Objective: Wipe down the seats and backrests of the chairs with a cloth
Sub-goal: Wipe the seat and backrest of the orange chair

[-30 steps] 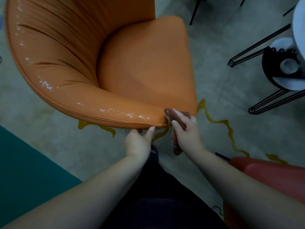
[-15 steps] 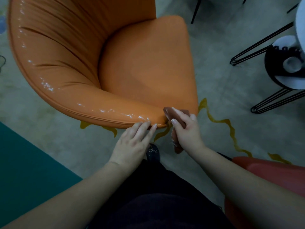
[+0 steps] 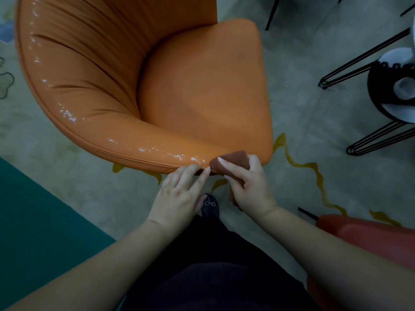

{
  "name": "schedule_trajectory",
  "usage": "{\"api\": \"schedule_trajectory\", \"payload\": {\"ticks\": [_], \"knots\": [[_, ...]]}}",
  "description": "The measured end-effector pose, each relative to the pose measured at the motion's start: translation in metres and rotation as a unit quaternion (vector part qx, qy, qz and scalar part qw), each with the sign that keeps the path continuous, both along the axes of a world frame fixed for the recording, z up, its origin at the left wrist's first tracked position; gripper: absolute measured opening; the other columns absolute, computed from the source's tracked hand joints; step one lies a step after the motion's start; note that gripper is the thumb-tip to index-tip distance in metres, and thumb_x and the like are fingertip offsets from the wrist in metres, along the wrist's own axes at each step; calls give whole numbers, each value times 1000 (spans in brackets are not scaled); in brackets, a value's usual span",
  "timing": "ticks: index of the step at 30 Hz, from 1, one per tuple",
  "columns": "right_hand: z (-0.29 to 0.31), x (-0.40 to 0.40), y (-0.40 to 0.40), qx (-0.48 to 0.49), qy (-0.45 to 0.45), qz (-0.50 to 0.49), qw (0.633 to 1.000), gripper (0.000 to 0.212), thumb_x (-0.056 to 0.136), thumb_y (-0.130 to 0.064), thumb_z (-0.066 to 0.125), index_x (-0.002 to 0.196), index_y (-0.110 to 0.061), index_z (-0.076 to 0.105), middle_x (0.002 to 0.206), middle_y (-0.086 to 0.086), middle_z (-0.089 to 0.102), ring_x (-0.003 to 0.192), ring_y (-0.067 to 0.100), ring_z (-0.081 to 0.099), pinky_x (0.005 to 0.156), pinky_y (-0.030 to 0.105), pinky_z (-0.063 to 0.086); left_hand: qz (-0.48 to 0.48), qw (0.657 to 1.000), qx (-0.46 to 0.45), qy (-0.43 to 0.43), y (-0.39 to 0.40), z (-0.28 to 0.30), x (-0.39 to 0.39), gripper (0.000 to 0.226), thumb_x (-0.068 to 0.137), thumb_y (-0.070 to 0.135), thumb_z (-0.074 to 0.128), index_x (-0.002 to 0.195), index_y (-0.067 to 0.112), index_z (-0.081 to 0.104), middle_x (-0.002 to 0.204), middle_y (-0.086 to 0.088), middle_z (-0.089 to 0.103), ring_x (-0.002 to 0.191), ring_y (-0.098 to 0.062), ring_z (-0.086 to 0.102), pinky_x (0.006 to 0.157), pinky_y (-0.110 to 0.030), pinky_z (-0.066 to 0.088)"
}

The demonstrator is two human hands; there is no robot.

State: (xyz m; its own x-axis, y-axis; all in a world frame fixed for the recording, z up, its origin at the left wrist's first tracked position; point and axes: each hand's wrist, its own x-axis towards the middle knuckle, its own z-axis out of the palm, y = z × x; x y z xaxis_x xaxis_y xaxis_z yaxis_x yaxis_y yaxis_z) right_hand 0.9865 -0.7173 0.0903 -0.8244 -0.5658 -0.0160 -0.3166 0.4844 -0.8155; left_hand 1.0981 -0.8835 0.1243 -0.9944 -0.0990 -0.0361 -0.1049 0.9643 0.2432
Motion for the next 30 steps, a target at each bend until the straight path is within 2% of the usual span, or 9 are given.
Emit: {"api": "schedule_trajectory", "payload": {"ticks": [5, 9, 12, 15, 19, 22, 25, 28, 30], "knots": [[-4, -8, 9, 29, -11, 0, 1000, 47, 85, -1, 66, 122, -29, 66, 111, 3, 47, 107, 21, 51, 99, 31, 45, 54, 998, 40, -8, -1, 5, -4, 52, 77, 33, 75, 125, 16, 64, 118, -11, 58, 111, -30, 48, 87, -45, 47], [3, -2, -3, 10, -4, 29, 1000, 46, 85, 2, 67, 122, -26, 67, 110, 6, 48, 105, 22, 53, 97, 20, 41, 51, 997, 50, -4, 0, 3, -1, 53, 77, 32, 74, 126, 15, 63, 121, -13, 56, 116, -29, 40, 88, -46, 48], [5, -6, -5, 5, -3, 60, 998, 40, 87, -3, 64, 120, -24, 68, 109, 10, 49, 103, 26, 54, 93, 32, 48, 51, 997, 49, -7, -1, 3, 0, 54, 77, 31, 75, 127, 15, 63, 123, -14, 55, 116, -32, 43, 88, -47, 49], [-1, -14, 19, 23, -33, 16, 999, 42, 88, 0, 62, 119, -27, 68, 108, 7, 47, 103, 27, 55, 92, 36, 50, 6, 1000, 15, -16, -6, 1, 2, 56, 80, 33, 72, 131, 15, 59, 124, -14, 55, 115, -34, 48, 90, -47, 50], [-7, -10, 30, 36, -43, -57, 997, 49, 87, 3, 64, 120, -33, 64, 107, 0, 45, 100, 23, 55, 95, 14, 42, -18, 999, -9, -30, -10, 0, 2, 56, 84, 34, 68, 135, 15, 56, 127, -15, 54, 116, -36, 50, 92, -48, 49], [0, 1, 4, -10, -60, -7, 998, 46, 89, -3, 63, 122, -34, 65, 108, -9, 43, 96, 23, 57, 92, 27, 48, 1, 1000, 9, -26, -7, 1, 1, 54, 82, 34, 68, 132, 15, 59, 125, -14, 55, 116, -35, 48, 91, -47, 50], [4, 3, -9, -27, -11, 44, 999, 45, 87, -4, 63, 122, -32, 66, 110, 0, 46, 101, 18, 53, 96, 19, 43, 15, 999, 29, -18, -5, 3, 0, 51, 81, 33, 67, 128, 13, 61, 124, -15, 55, 115, -34, 46, 91, -46, 50], [0, -10, 12, 9, -29, 16, 999, 43, 89, 2, 61, 118, -28, 69, 110, 4, 46, 89, 25, 58, 82, 39, 55, 16, 999, 40, -17, -6, 4, 1, 52, 83, 35, 66, 130, 15, 60, 124, -13, 54, 115, -31, 44, 91, -44, 49], [-2, -12, 21, 22, -25, -8, 999, 42, 89, 0, 61, 117, -30, 68, 109, 4, 47, 98, 27, 58, 88, 37, 53, 15, 999, 45, -15, -8, 3, 1, 52, 84, 36, 65, 131, 15, 59, 124, -12, 54, 115, -30, 44, 91, -44, 50]]}}
